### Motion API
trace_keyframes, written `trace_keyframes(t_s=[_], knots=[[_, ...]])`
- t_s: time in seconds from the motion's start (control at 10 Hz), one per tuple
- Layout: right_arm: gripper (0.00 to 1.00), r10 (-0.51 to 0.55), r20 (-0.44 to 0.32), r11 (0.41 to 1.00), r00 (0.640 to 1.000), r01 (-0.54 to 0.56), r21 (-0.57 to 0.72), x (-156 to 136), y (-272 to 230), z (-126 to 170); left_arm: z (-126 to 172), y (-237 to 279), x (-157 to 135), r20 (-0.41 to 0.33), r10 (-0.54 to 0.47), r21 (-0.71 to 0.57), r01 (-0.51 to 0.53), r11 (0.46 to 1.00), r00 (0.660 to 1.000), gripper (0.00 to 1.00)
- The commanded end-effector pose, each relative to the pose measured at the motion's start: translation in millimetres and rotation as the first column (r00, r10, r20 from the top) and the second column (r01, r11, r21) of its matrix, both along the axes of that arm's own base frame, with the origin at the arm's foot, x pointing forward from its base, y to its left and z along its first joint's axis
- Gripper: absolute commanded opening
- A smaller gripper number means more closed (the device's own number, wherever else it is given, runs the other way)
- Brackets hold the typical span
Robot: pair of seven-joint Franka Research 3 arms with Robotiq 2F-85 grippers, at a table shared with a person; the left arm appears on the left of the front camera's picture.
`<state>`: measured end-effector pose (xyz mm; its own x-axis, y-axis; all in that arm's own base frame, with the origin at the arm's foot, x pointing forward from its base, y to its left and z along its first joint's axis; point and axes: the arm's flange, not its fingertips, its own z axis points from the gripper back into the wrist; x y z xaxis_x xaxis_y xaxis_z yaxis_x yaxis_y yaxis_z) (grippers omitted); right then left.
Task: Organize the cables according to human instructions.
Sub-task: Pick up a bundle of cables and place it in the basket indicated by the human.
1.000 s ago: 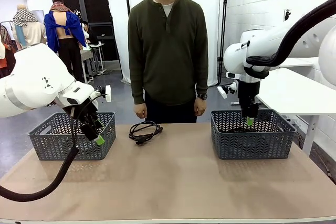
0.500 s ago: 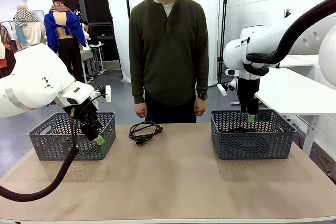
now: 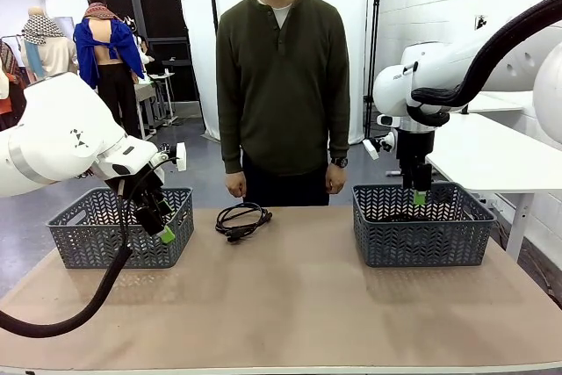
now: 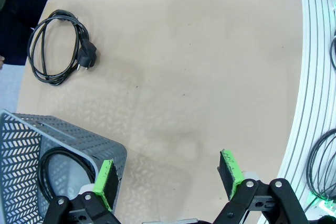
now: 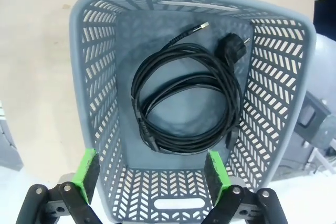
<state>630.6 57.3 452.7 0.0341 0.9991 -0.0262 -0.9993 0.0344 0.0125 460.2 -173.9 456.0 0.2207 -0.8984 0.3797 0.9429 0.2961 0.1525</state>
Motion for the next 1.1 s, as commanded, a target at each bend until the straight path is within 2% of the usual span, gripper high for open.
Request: trace_keyframes(t_s=[0.0,0.2,0.4,0.6,1.0], knots=[[1.00,-0.096,0.002,0.995,0.995,0.096,0.028,-2.0,9.6,12.8,3.0,-0.1,-0.2,-0.009,-0.003,0.005,0.003,1.000,1.000,1.00],[1.00,-0.247,-0.016,0.969,0.969,0.248,0.019,-30.6,29.4,34.5,3.0,-0.1,-0.2,-0.009,-0.003,0.005,0.003,1.000,1.000,1.00],[1.00,-0.316,-0.009,0.948,0.949,0.316,0.038,-60.6,50.5,48.7,3.0,-0.1,-0.2,-0.009,-0.003,0.005,0.003,1.000,1.000,1.00],[1.00,-0.395,0.043,0.912,0.918,0.387,0.134,-94.3,69.0,58.1,3.0,-0.1,-0.2,-0.009,-0.003,0.005,0.003,1.000,1.000,1.00],[1.00,-0.408,0.117,0.887,0.906,0.362,0.287,-156.3,104.2,57.0,3.0,-0.1,-0.2,-0.009,-0.003,0.005,0.003,1.000,1.000,1.00]])
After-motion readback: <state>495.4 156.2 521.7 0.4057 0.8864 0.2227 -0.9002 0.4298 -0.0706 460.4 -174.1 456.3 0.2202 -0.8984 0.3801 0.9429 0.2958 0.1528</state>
